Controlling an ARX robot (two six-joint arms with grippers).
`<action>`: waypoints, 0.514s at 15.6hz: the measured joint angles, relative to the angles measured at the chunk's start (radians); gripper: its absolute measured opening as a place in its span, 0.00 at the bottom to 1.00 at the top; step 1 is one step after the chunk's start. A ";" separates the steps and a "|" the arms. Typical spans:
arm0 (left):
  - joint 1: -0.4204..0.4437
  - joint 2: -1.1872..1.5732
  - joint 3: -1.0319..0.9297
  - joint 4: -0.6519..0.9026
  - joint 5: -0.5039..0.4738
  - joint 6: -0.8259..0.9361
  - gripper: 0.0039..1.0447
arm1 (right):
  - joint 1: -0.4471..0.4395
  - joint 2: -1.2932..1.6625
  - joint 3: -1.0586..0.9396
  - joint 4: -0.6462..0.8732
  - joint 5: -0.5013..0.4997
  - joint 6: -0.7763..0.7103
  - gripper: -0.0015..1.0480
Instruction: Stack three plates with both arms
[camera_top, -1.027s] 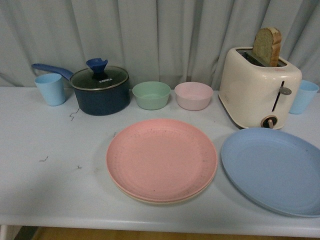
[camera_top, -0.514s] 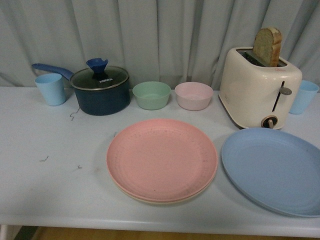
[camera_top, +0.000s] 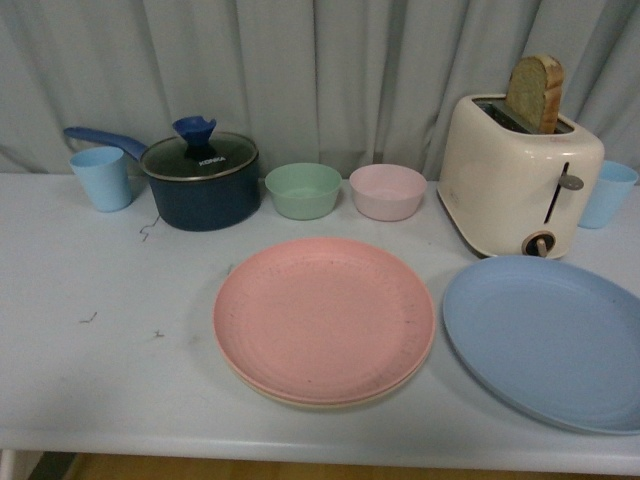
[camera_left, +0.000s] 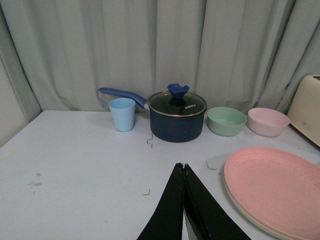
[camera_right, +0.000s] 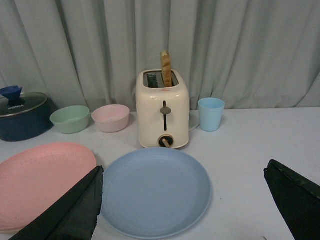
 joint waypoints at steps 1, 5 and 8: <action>0.000 -0.006 0.000 -0.006 0.000 0.000 0.01 | 0.000 0.000 0.000 0.000 0.000 0.000 0.94; 0.000 -0.039 0.000 -0.040 0.000 0.000 0.01 | 0.000 0.000 0.000 0.000 0.000 0.000 0.94; 0.000 -0.142 0.001 -0.184 -0.001 0.000 0.01 | 0.000 0.000 0.000 0.000 0.000 0.000 0.94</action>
